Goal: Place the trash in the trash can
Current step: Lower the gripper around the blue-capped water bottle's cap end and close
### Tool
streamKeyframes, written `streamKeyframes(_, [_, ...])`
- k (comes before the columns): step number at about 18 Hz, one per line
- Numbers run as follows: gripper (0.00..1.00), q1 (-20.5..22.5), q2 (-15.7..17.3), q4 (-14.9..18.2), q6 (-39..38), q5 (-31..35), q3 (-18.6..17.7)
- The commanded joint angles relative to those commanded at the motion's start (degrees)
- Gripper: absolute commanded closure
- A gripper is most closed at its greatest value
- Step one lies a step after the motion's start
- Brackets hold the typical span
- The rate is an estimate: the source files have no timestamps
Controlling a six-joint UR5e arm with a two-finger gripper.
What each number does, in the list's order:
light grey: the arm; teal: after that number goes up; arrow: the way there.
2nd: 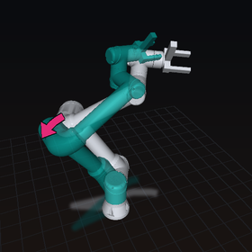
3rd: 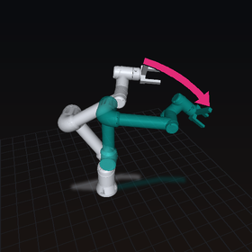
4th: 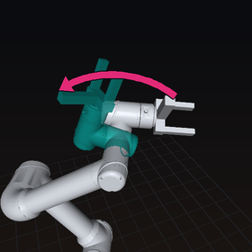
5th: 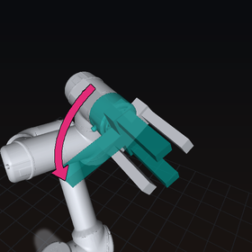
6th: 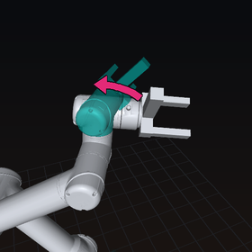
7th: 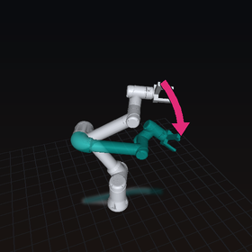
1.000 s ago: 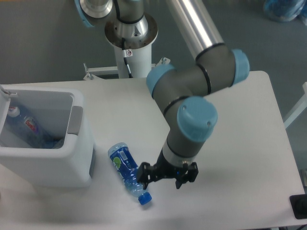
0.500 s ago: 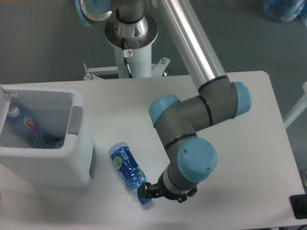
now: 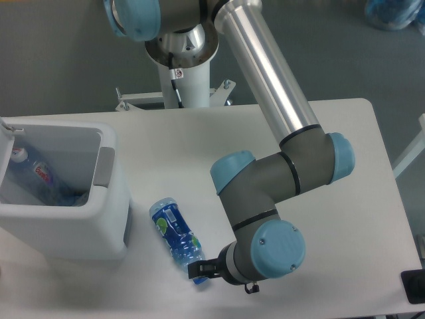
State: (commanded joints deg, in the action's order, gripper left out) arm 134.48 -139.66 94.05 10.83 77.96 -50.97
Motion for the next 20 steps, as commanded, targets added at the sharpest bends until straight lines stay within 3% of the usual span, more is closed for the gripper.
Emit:
streamKeyframes(5, [0.00, -1.2, -0.7, -0.6, -5.5, 2.2, -1.6])
streamKeyframes(8, [0.01, -1.8, -1.8, -3.9, -8.8, 4.3, -1.7])
streamKeyframes(13, [0.06, -2.3, -3.0, -4.9, -10.9, 6.3, -1.4])
streamKeyframes(18, [0.66, -2.9, -3.1, -5.1, -11.1, 6.5, -1.9])
streamKeyframes(20, [0.82, -3.4, -2.6, -5.1, -11.0, 6.5, -2.6])
